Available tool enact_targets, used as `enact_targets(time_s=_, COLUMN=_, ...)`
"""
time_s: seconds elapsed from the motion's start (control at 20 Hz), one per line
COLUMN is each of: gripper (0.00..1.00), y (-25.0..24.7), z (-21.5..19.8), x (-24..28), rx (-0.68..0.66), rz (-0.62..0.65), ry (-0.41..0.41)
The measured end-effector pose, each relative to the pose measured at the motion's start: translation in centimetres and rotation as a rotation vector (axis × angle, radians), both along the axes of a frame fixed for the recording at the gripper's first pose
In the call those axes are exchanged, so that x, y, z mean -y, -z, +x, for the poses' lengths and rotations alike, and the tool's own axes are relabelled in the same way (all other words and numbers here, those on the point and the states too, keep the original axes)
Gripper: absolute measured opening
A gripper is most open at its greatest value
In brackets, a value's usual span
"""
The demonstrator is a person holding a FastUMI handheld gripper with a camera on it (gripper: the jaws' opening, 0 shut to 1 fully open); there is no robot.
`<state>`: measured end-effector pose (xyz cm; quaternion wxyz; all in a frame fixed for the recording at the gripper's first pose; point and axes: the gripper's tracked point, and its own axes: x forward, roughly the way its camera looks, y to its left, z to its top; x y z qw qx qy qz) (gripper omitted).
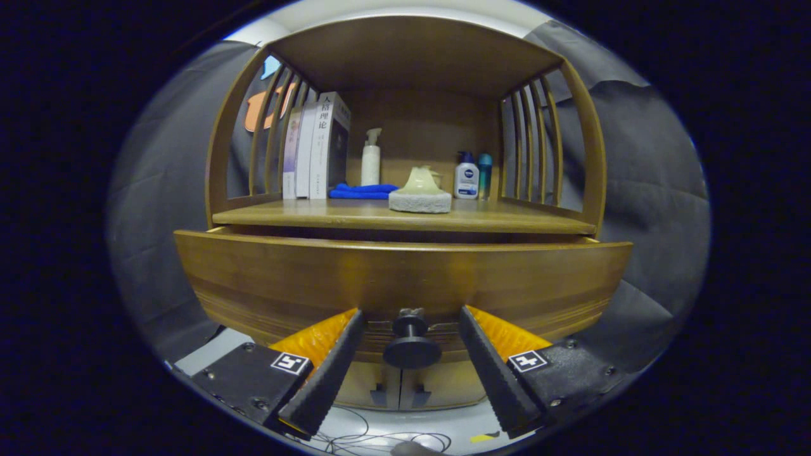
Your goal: Pull open the drawer, take out the items inside it, and place them on the countertop above the cabinet.
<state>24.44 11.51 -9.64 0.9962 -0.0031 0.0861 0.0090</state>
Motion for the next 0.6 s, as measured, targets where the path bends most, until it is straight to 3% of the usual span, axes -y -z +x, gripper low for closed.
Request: enact_targets(time_s=0.6, gripper=1.00, y=-0.5, z=4.9, x=-0.1, rx=0.027, rz=0.004, ry=-0.009)
